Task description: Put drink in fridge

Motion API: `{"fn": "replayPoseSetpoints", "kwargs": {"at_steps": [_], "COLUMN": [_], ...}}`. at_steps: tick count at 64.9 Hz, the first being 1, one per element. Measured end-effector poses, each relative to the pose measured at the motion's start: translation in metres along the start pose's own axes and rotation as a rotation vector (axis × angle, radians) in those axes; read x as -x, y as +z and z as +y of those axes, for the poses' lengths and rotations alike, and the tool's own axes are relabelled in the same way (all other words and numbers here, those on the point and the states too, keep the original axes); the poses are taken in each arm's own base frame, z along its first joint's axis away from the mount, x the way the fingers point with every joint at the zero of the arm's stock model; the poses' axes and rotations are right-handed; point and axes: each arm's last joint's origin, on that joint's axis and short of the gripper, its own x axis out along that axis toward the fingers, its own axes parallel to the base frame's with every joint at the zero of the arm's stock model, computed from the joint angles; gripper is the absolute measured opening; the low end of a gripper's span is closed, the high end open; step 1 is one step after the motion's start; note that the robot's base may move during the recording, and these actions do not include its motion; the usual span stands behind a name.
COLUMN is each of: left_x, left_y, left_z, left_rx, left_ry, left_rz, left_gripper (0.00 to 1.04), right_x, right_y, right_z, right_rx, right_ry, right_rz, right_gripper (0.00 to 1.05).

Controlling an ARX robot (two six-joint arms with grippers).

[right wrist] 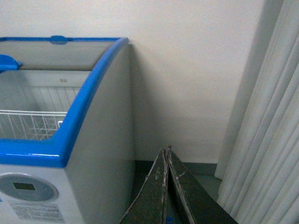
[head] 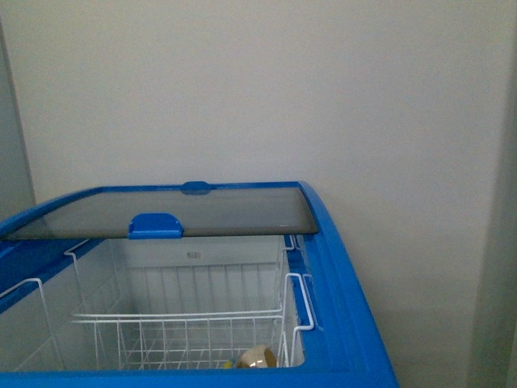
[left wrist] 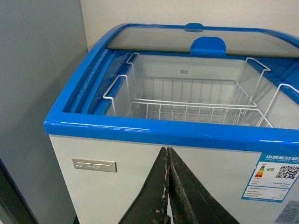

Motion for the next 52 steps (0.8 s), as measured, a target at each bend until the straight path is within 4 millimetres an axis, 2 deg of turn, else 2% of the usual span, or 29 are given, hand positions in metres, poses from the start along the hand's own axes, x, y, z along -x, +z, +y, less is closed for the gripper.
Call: {"fn": "replayPoseSetpoints", "kwargs": {"at_steps": [18,43,52], "left_x": [0.000,0.000,0.000], "left_y": [0.000,0.000,0.000], "left_z": [0.000,0.000,0.000], "left_rx": [0.000,0.000,0.000], "left_ry": [0.000,0.000,-0.001], "left_rz": [0.000,0.000,0.000], "left_gripper": [0.03,0.03,0.03], "right_x": [0.000,0.000,0.002], "right_y": [-0.025,-0.037,-0.036], "right_z": [0.000,0.000,0.000], "right_rx": [-0.002,-0.002,-0.001], "right_ry": [0.000,0.000,-0.001], "right_rz": [0.009,-0.002,-0.027], "right_gripper": [0.03,0.03,0.03]}}
